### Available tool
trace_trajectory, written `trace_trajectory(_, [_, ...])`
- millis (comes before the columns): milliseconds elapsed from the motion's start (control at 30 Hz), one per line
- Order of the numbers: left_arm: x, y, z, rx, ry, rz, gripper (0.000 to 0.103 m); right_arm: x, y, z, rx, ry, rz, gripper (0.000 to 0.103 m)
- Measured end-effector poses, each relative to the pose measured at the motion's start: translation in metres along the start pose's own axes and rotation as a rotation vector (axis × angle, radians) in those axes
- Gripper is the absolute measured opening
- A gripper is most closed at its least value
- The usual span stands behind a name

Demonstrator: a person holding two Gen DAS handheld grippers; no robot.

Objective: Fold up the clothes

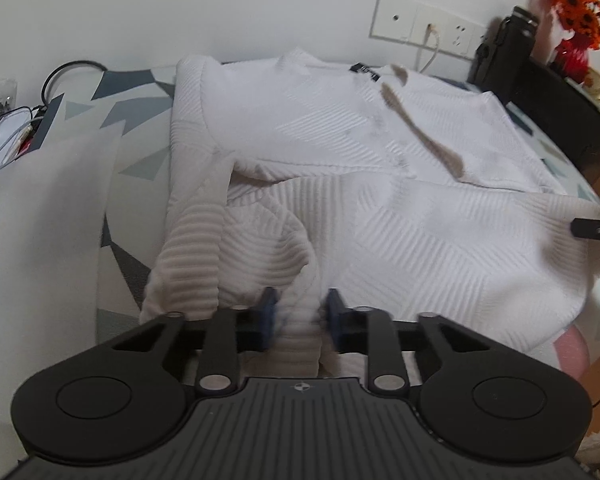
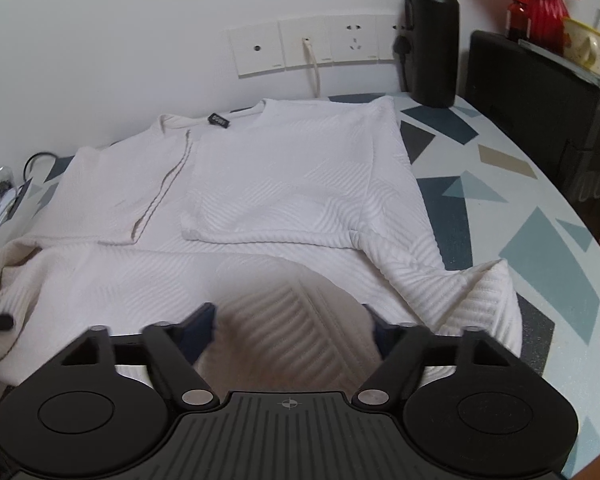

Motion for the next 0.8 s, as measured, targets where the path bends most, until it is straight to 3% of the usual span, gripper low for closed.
trace_trajectory(33, [0.000, 0.003, 0.002, -0.005, -0.003, 0.007, 0.017, 0.000, 0.002, 0.000, 0.004, 0.008, 0.002, 0.045])
trace_trajectory(133, [-0.002, 0.013, 0.007, -0.027, -0.011, 0.023, 0.013, -0.003, 0.009, -0.003, 0.021, 0.027, 0.005, 0.038])
trace_trajectory(400, [-0.028, 0.048, 0.030, -0.077, -0.113, 0.023, 0.013, -0.022, 0.032, -0.006, 0.050, 0.078, -0.021, 0.038])
trace_trajectory(600, [-0.053, 0.058, 0.020, -0.130, -0.008, -0.016, 0.014, -0.049, 0.045, -0.005, 0.078, 0.107, -0.084, 0.037])
trace_trajectory(800, [-0.059, 0.057, 0.024, -0.149, -0.083, -0.090, 0.014, -0.070, 0.050, -0.002, 0.074, 0.114, -0.128, 0.037])
Point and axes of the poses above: each gripper's, at about its wrist camera, not at the fingertips, and y roughly against the way its jaws point, z to its right, x to its top, the point moved 10 cm from there along -y, roughly the way its jaws point, and after that the axes turned 7 degrees about -x, right-handed, at the moved point
